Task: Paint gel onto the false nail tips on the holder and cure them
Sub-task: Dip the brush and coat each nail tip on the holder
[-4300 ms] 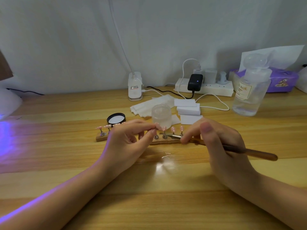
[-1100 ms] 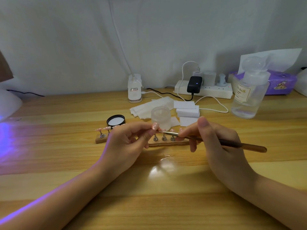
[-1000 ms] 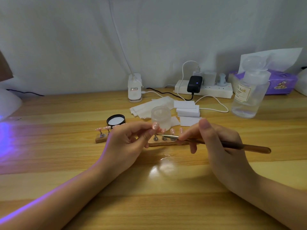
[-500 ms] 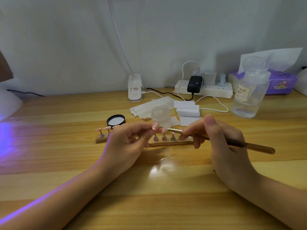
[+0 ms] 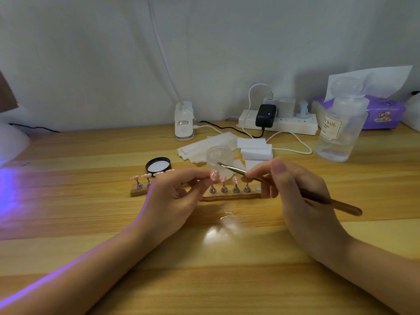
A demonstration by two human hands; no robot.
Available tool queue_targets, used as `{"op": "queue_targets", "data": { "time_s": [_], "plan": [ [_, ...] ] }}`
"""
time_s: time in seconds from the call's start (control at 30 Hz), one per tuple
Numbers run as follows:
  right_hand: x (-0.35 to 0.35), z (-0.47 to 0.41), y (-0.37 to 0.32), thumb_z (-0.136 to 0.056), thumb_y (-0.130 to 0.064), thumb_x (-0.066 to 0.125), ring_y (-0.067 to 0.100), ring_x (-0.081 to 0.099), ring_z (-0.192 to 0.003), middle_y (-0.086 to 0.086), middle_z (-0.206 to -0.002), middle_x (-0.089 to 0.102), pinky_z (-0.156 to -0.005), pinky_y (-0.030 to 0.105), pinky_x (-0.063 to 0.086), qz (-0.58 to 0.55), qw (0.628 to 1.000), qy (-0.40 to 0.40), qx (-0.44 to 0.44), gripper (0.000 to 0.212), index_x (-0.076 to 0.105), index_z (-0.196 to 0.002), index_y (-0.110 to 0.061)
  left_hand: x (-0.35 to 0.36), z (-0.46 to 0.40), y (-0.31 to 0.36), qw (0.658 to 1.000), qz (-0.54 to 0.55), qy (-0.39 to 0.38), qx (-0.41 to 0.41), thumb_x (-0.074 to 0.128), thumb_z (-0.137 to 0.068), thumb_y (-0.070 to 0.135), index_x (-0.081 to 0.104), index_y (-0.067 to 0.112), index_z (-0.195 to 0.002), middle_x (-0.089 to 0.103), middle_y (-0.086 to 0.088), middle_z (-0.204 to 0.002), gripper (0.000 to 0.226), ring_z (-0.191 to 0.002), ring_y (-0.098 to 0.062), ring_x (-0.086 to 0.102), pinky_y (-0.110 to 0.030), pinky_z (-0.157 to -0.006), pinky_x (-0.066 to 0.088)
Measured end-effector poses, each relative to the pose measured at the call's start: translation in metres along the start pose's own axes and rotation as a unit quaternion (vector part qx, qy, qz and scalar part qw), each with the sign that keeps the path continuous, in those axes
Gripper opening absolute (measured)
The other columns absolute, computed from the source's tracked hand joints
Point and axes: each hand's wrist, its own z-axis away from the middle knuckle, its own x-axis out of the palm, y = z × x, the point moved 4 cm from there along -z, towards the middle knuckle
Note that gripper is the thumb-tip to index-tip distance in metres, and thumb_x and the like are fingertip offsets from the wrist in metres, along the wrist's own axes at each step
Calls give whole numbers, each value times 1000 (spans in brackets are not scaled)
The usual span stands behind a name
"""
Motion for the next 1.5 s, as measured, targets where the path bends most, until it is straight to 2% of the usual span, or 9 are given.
{"op": "queue_targets", "data": {
  "time_s": [0.13, 0.3, 0.37, 0.47, 0.57, 0.63, 0.93, 1.3, 1.5],
  "plan": [
    [2, 3, -1, -89, -37, 35, 5, 54, -57, 6, -70, 63, -56, 16, 43, -31, 999, -15, 6, 39, 67, -73, -20, -1, 0, 1, 1000, -7, 13, 2, 60, -79, 15, 67, 18, -101, 71, 7, -86, 23, -71, 0, 62, -16, -59, 49],
    [-1, 3, -5, -93, -43, 31, 0, 58, -51, 1, -66, 68, -49, 12, 44, -79, 997, 22, -1, 47, 62, -72, -15, -1, 1, 2, 1000, -14, 12, -1, 62, -79, 14, 67, 11, -104, 72, 3, -89, 26, -70, -2, 63, -18, -59, 51],
    [-4, 2, -6, -84, -50, 25, 2, 56, -44, 4, -61, 67, -45, 13, 44, -88, 995, 48, 6, 50, 60, -75, -15, -1, 2, 4, 1000, -20, 11, 8, 62, -79, 13, 68, 11, -103, 72, 4, -88, 25, -67, 0, 61, -28, -52, 52],
    [-6, 0, -2, -91, -46, 32, 4, 58, -49, 3, -63, 66, -49, 13, 45, -62, 997, 49, 0, 40, 60, -79, -19, -2, 2, 5, 999, -27, 9, 27, 65, -80, 13, 69, 14, -100, 72, 4, -86, 21, -66, -7, 63, -41, -46, 46],
    [1, -4, 1, -83, -38, 60, 1, 62, -75, -6, -81, 67, -64, 7, 43, 42, 999, -10, -13, 20, 59, -91, -20, 1, 3, 8, 997, -40, -2, 61, 69, -81, 16, 71, 19, -94, 72, 6, -84, 14, -64, -18, 62, -38, -45, 42],
    [5, -4, 2, -73, -32, 71, -3, 59, -86, -12, -93, 64, -71, 5, 42, 100, 994, -35, -31, 32, 57, -99, -19, 3, 2, 11, 997, -22, -15, 74, 64, -80, 20, 73, 21, -90, 72, 7, -84, 13, -64, -20, 61, -37, -45, 40],
    [10, -3, 3, -69, -30, 75, -1, 58, -87, -14, -93, 62, -77, 15, 47, 140, 984, -70, -79, 35, 56, -97, -22, 7, 2, 15, 990, -34, -67, 120, 59, -81, 18, 66, 18, -100, 65, 2, -82, 21, -66, -4, 51, -29, -47, 40],
    [8, -4, 1, -76, -24, 69, 1, 58, -82, -9, -86, 63, -75, 8, 45, 127, 983, -30, -130, 22, 57, -92, -15, 7, 3, 17, 992, -39, -69, 101, 65, -79, 21, 67, 14, -98, 68, 4, -88, 21, -66, -5, 56, -15, -49, 40],
    [-18, -15, 7, -78, -21, 70, 0, 58, -84, -8, -89, 62, -77, 8, 43, 133, 988, 4, -84, 21, 56, -93, -15, -3, 4, 13, 996, -74, -1, 44, 66, -75, 35, 57, 25, -102, 60, 13, -94, 31, -73, -5, 54, -26, -53, 45]
  ]
}}
